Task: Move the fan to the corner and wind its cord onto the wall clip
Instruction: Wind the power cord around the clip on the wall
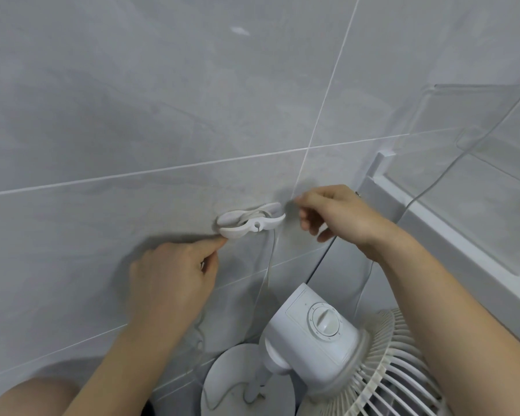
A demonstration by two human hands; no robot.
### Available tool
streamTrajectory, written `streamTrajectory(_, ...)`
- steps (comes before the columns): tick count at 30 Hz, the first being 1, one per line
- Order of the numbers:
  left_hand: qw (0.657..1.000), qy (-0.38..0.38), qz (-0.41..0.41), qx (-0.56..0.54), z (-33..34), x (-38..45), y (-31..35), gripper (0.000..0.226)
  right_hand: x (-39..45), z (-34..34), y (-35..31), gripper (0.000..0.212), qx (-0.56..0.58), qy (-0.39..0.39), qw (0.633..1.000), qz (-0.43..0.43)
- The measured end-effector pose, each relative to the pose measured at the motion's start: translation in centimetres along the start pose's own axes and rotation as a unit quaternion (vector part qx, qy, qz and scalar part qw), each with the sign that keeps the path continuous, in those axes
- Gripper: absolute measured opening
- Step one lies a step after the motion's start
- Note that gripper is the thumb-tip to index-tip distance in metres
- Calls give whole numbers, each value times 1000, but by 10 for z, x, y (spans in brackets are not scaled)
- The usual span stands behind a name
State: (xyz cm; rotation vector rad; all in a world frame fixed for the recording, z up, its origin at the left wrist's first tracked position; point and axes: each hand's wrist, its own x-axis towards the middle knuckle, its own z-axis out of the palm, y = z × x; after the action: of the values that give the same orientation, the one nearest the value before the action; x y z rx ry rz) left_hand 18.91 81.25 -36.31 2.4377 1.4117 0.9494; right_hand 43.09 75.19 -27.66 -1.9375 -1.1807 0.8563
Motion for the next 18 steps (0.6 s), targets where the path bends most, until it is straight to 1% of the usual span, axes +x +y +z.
streamTrajectory(3,1000,-3,22,8,7,-1,5,34,-3,0,7,31,-84,-94,990,60)
streamTrajectory(5,1000,-6,22,-20,13,-2,6,36,-4,0,11,32,-99,-124,984,83)
streamTrajectory(8,994,-42,-28,-101,24,-2,8,28,-3,0,16,28,-98,-137,981,94)
streamTrajectory(11,977,-76,-65,-190,32,-1,11,25,-2,2,20,25,-109,-153,977,98)
streamTrajectory(13,970,-81,-62,-223,35,1,11,25,-2,3,22,24,-108,-155,977,99)
streamTrajectory(16,963,-82,-62,-249,36,4,11,8,0,2,22,24,-100,-150,979,95)
streamTrajectory(18,963,-80,-57,-252,35,4,11,4,0,2,22,24,-99,-150,979,94)
